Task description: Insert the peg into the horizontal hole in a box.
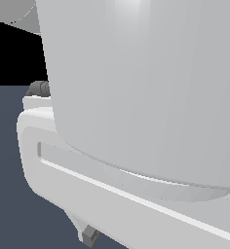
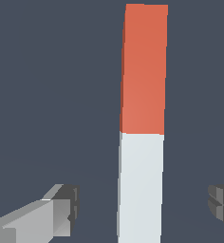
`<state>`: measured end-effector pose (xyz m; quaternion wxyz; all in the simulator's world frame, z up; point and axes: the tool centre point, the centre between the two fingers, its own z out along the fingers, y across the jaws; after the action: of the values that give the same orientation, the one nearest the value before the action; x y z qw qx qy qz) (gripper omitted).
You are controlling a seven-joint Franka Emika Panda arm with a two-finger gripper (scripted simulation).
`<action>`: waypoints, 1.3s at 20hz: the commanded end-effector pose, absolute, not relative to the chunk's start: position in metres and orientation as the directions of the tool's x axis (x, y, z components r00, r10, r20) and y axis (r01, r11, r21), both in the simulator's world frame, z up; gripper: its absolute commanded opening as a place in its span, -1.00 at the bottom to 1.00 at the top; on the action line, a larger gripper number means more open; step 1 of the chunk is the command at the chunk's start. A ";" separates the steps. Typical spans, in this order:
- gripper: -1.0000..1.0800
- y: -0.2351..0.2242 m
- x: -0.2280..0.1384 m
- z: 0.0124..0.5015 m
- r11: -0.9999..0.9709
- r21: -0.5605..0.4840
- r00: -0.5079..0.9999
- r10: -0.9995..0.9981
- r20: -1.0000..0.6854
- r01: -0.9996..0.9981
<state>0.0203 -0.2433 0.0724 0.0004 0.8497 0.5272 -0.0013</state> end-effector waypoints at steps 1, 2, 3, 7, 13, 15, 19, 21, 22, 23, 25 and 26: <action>0.92 -0.255 0.019 0.069 -0.463 0.000 0.463 0.886 -0.001 0.886; 0.92 -0.257 0.019 0.068 -0.467 0.000 0.467 0.884 0.000 0.884; 0.92 -0.258 0.019 0.068 -0.469 0.000 0.469 0.883 0.000 0.883; 0.92 -0.257 0.018 0.067 -0.468 -0.001 0.468 0.884 -0.001 0.884; 0.92 -0.257 0.018 0.045 -0.469 0.000 0.469 0.883 -0.001 0.883; 0.92 -0.258 0.017 0.033 -0.470 0.000 0.470 0.883 0.000 0.883; 0.92 -0.258 0.017 0.020 -0.470 0.000 0.470 0.883 0.000 0.883; 0.92 -0.258 0.018 0.018 -0.470 0.000 0.470 0.883 0.000 0.883; 0.92 -0.258 0.018 0.018 -0.470 0.000 0.470 0.883 0.000 0.883; 0.92 -0.258 0.018 0.018 -0.470 0.000 0.470 0.883 0.000 0.883; -1.00 -0.258 0.018 0.018 -0.470 0.000 0.470 0.883 0.000 0.883; -1.00 -0.258 0.018 0.018 -0.470 0.000 0.470 0.883 0.000 0.883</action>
<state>0.0180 -0.2583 0.0176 -0.0004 0.8574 0.5147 -0.0003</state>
